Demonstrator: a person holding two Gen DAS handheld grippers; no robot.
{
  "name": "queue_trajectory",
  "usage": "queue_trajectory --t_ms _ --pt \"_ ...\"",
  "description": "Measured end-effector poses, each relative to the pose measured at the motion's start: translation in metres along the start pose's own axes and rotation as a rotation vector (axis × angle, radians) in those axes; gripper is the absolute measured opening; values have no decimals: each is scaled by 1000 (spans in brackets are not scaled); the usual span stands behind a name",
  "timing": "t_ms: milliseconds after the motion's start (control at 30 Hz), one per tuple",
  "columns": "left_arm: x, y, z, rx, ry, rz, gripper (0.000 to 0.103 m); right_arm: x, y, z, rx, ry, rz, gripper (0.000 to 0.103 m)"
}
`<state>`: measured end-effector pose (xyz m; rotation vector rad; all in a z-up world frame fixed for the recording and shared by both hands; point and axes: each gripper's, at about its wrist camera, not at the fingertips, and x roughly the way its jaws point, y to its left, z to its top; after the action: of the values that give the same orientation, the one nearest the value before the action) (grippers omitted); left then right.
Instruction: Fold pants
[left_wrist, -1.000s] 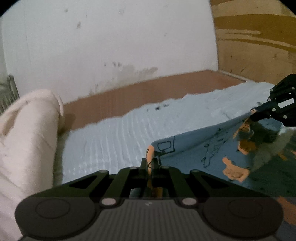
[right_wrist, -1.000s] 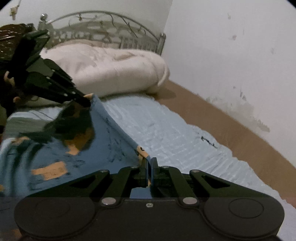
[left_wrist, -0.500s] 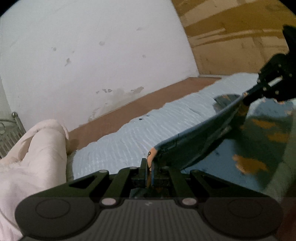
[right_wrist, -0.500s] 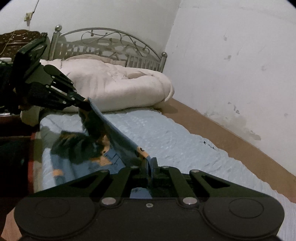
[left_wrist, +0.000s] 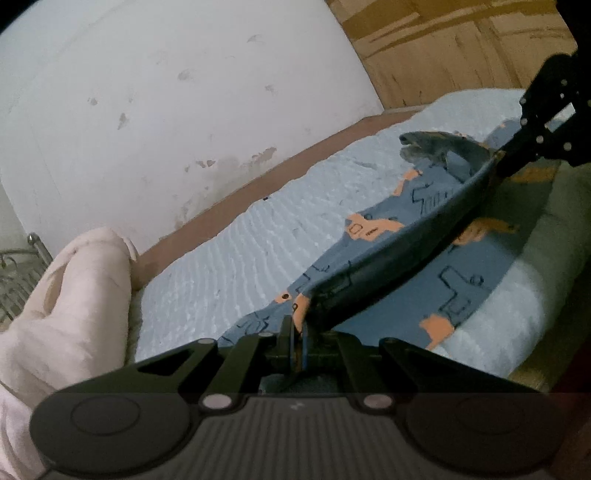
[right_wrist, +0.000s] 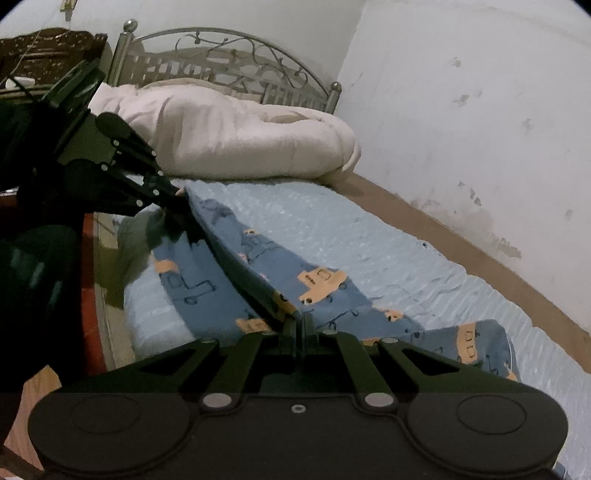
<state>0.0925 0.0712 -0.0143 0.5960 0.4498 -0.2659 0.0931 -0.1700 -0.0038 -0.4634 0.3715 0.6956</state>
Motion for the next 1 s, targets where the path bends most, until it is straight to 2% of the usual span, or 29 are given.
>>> queue_trajectory --t_ms 167,300,500,833,933,1000 --pt "-8 0 -4 37 -16 18 3 0 2 0 15 4 17 1" --pt "-9 -2 -10 45 4 -8 3 -3 2 -2 5 15 46 1" --pt "-6 -8 -20 8 55 -47 3 2 6 -13 -13 78 86 1" --pt "-5 -4 -23 -50 76 -71 4 7 10 -19 -11 108 124 1" --pt "-4 -4 -21 -95 87 -68 7 8 9 -20 4 110 127 7" --pt "-6 -1 -20 -142 92 -75 13 5 7 -19 17 103 127 19"
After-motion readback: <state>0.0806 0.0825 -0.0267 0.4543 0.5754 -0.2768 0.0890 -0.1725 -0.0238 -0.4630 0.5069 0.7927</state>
